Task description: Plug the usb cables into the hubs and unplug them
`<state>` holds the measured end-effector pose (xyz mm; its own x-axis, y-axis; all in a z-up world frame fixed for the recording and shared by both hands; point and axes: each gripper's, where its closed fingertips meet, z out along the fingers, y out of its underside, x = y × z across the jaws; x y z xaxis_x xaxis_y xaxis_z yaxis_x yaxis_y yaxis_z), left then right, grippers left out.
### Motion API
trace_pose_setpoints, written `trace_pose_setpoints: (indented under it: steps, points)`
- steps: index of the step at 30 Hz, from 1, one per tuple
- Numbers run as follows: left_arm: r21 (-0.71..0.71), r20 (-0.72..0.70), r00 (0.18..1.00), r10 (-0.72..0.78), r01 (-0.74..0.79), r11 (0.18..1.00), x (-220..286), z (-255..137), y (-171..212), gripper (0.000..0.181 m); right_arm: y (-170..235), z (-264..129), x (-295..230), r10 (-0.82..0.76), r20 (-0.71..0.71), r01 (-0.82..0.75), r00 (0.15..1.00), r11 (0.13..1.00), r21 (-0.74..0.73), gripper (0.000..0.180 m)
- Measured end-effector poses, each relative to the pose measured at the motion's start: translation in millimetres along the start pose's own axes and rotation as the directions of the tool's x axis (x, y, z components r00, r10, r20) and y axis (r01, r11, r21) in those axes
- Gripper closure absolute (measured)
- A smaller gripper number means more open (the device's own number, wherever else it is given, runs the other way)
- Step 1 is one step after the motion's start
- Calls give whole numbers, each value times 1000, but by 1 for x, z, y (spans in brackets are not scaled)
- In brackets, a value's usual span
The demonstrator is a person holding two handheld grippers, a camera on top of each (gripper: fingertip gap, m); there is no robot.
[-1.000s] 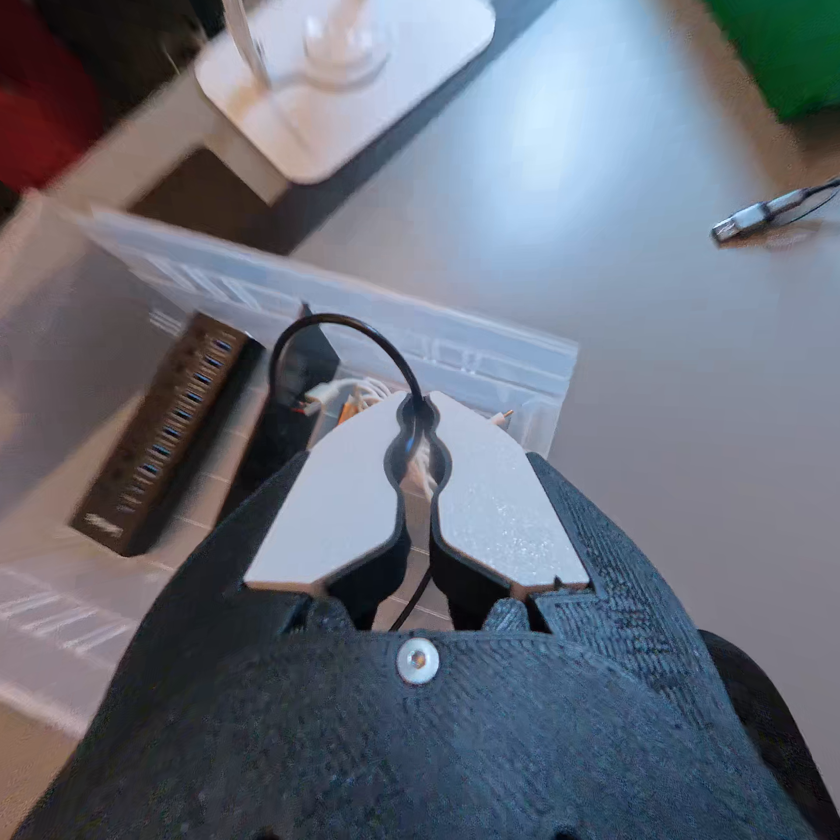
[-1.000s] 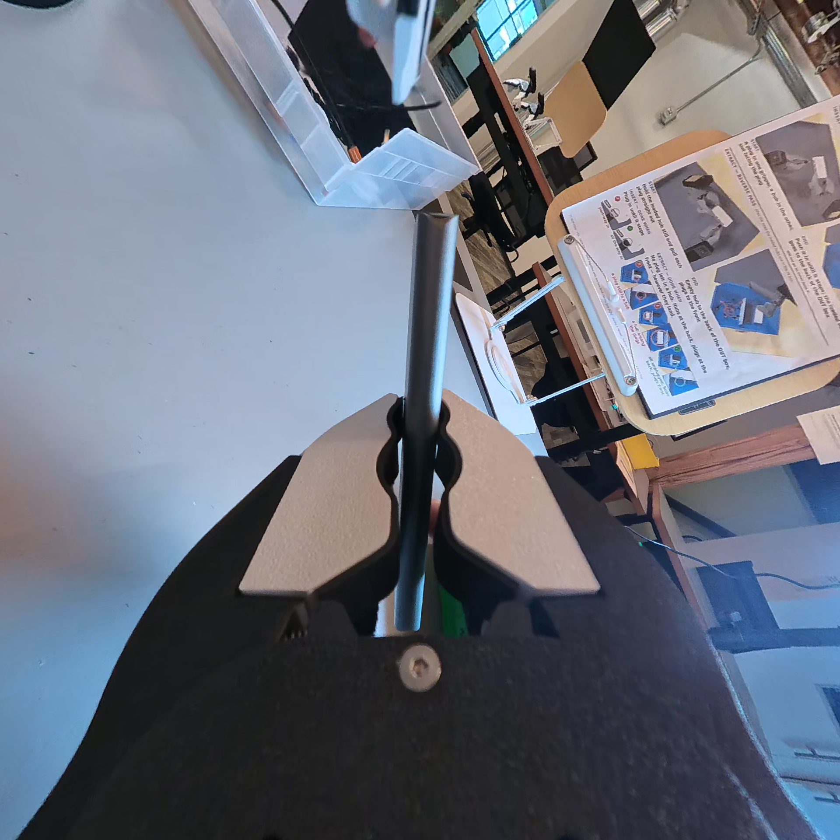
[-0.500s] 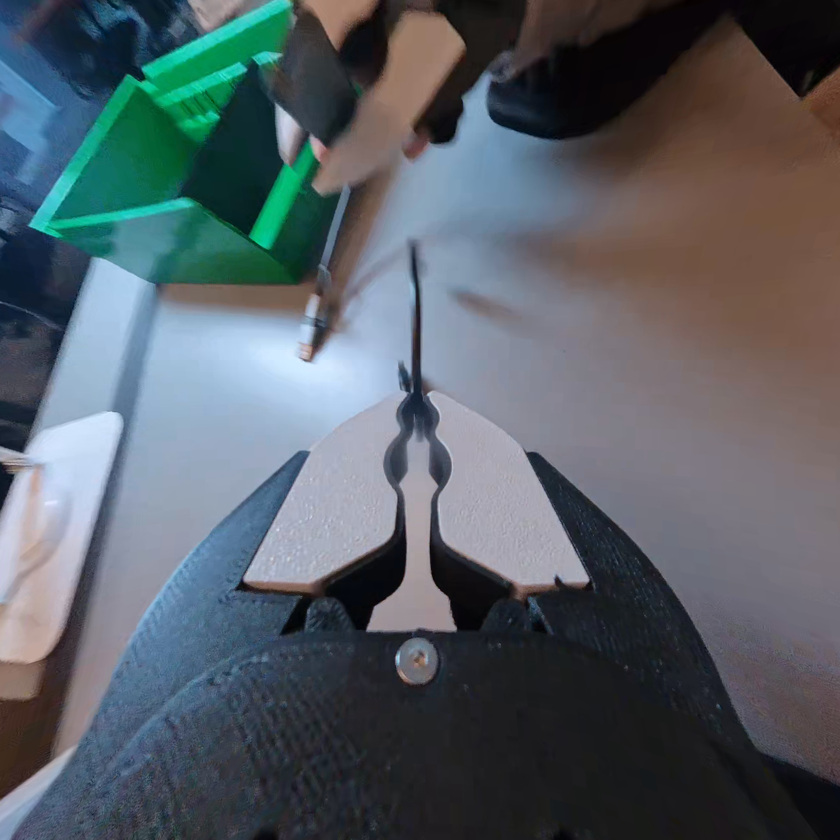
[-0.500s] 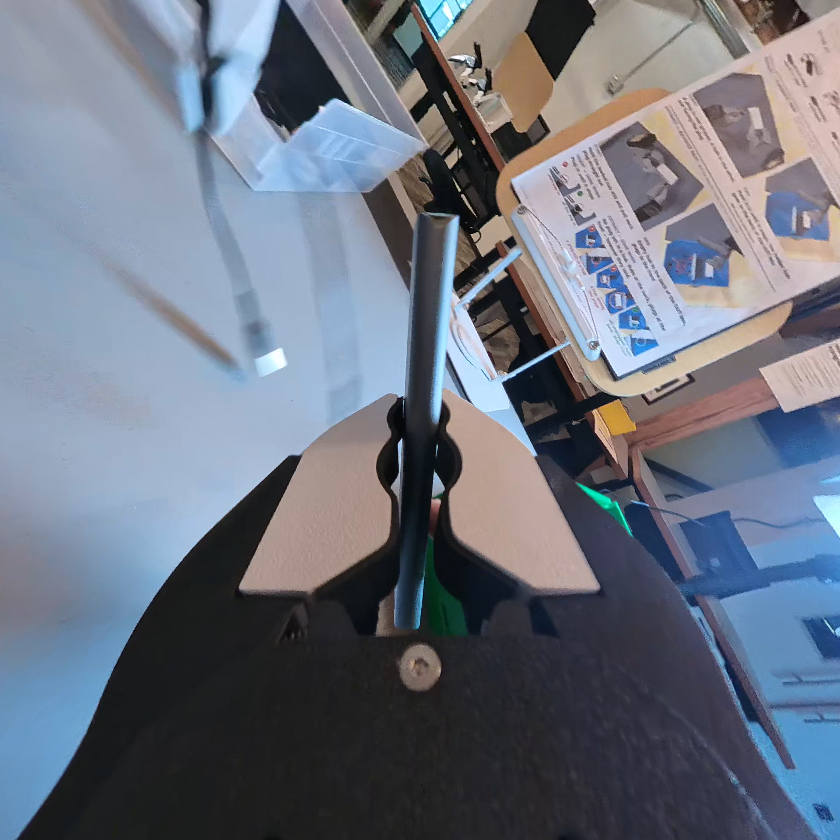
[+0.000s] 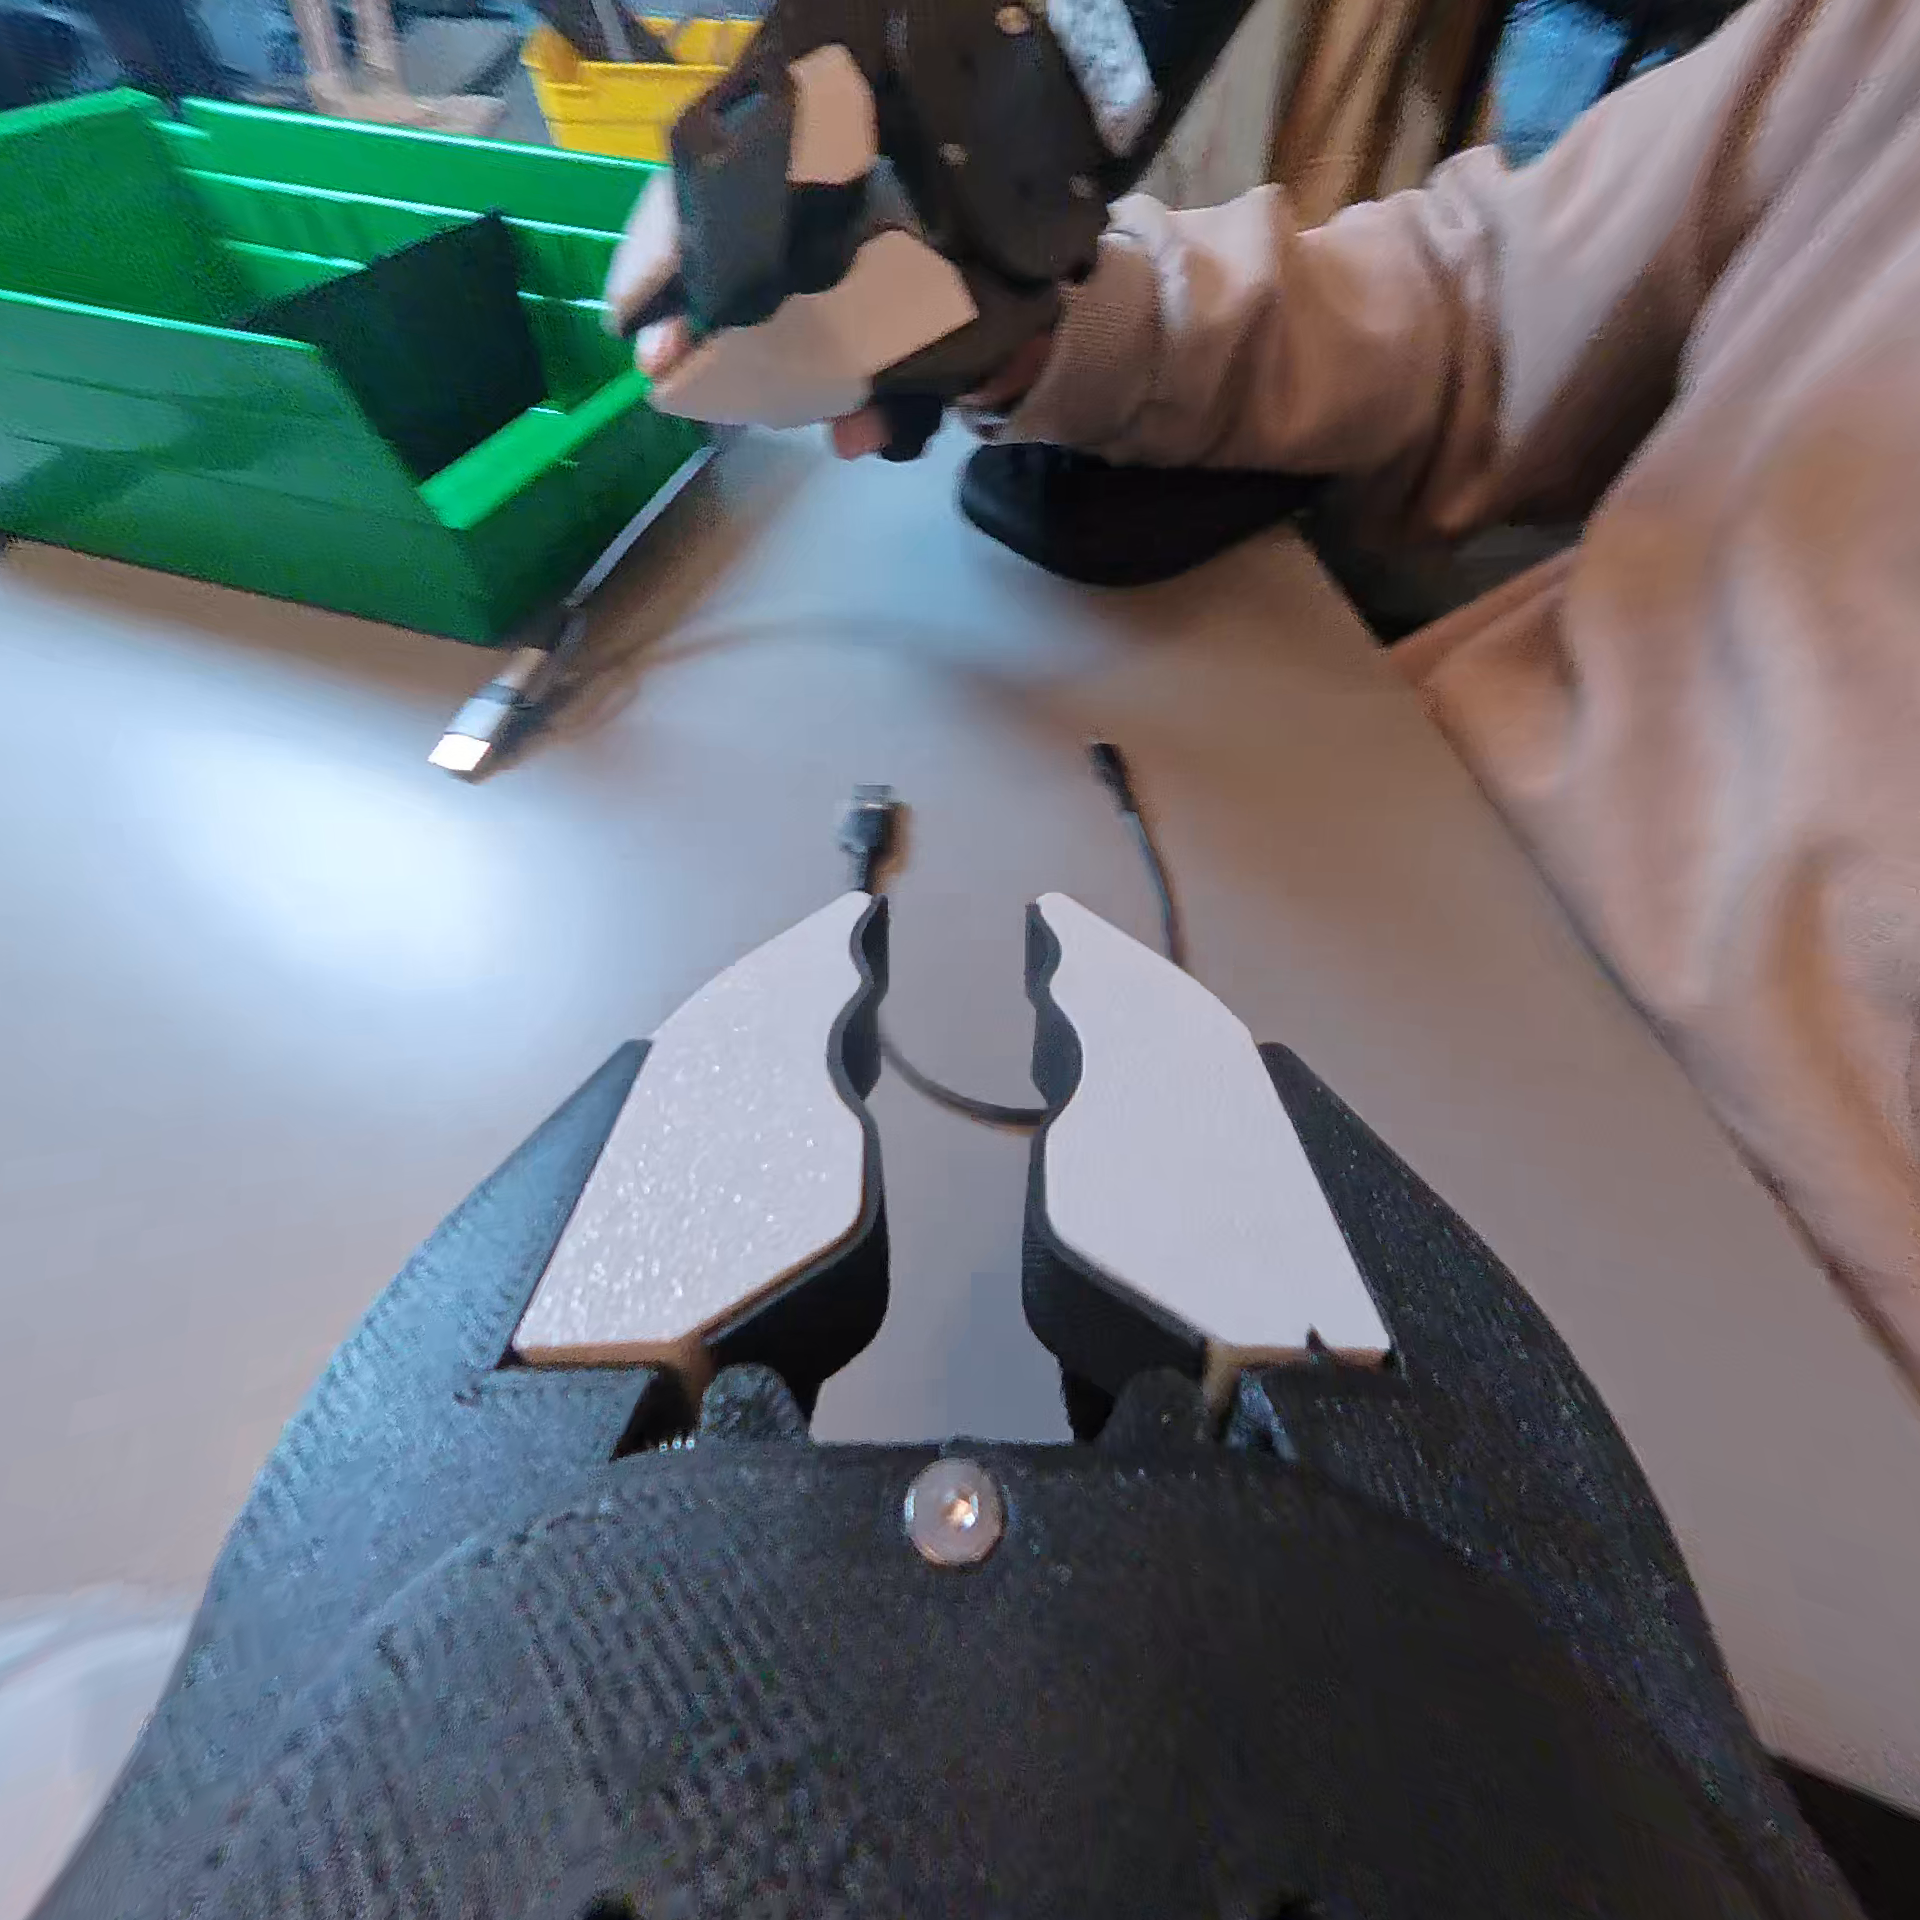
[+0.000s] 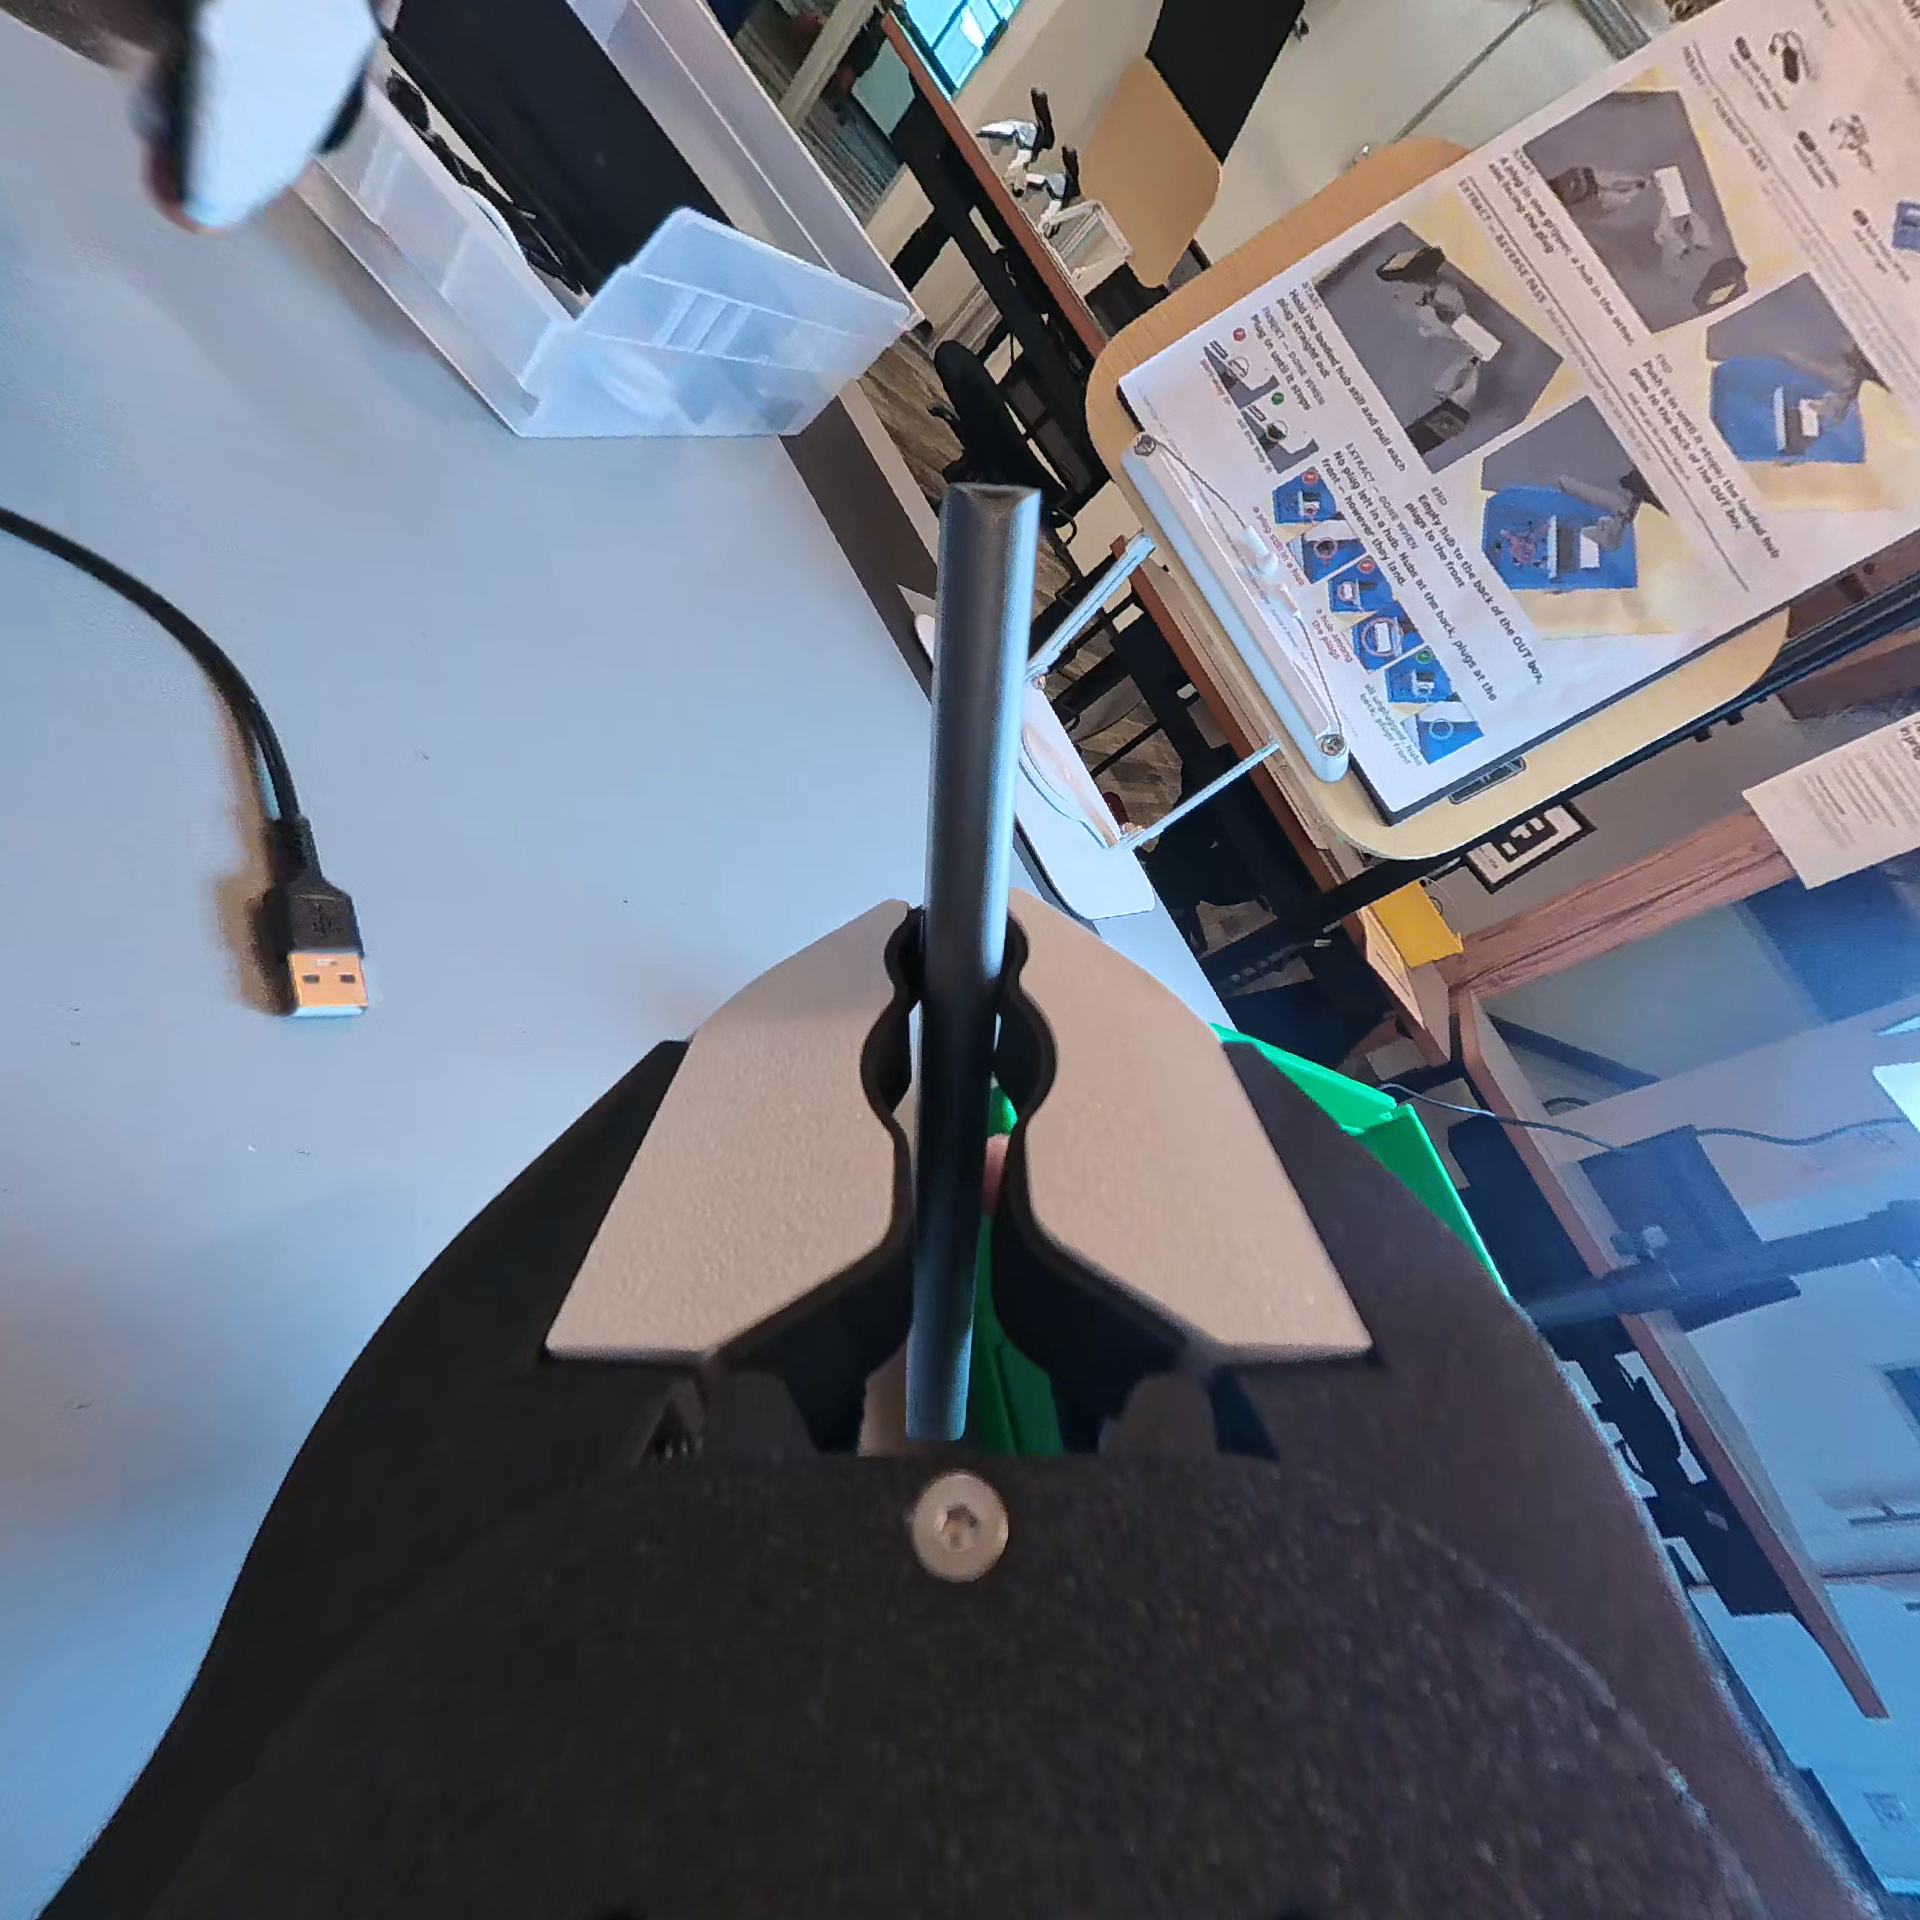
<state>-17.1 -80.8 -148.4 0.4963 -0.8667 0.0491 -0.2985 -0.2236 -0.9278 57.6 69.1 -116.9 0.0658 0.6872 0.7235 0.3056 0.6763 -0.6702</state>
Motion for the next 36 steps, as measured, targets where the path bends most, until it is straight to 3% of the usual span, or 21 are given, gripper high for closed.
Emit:
trace_pose_setpoints:
  steps: [3,6,13,16,20,24,28,31,36]
  points:
    - [-58,185,980,67,-58,997,-25,16,1,160,-2,0,-1,-7,7,7,1000,1000,8,168]
    - [-202,245,957,152,-103,974,-35,46,12,159,-1,0,-4,-17,17,17,1000,1000,8,168]
    - [-442,134,968,210,-131,887,-42,98,39,157,-2,0,-6,-46,22,45,999,999,8,168]
    - [-477,76,975,211,-150,866,-38,106,42,172,-2,-1,-6,-49,25,48,998,999,12,168]
    - [-481,87,975,206,-140,866,-40,103,43,174,-7,-4,-8,-71,33,69,997,996,52,168]
    - [-363,100,987,124,-80,928,-32,94,29,174,-19,-9,-12,-82,47,75,996,989,124,168]
    - [-95,23,998,55,-52,994,-11,75,-10,174,-22,-9,-13,-85,44,79,995,988,133,168]
    - [60,-32,999,18,-16,998,1,59,-31,174,-20,-7,-17,-95,51,88,994,988,125,168]
    - [185,-85,996,5,11,983,8,45,-48,174,-18,-4,-21,-127,52,121,991,987,110,168]
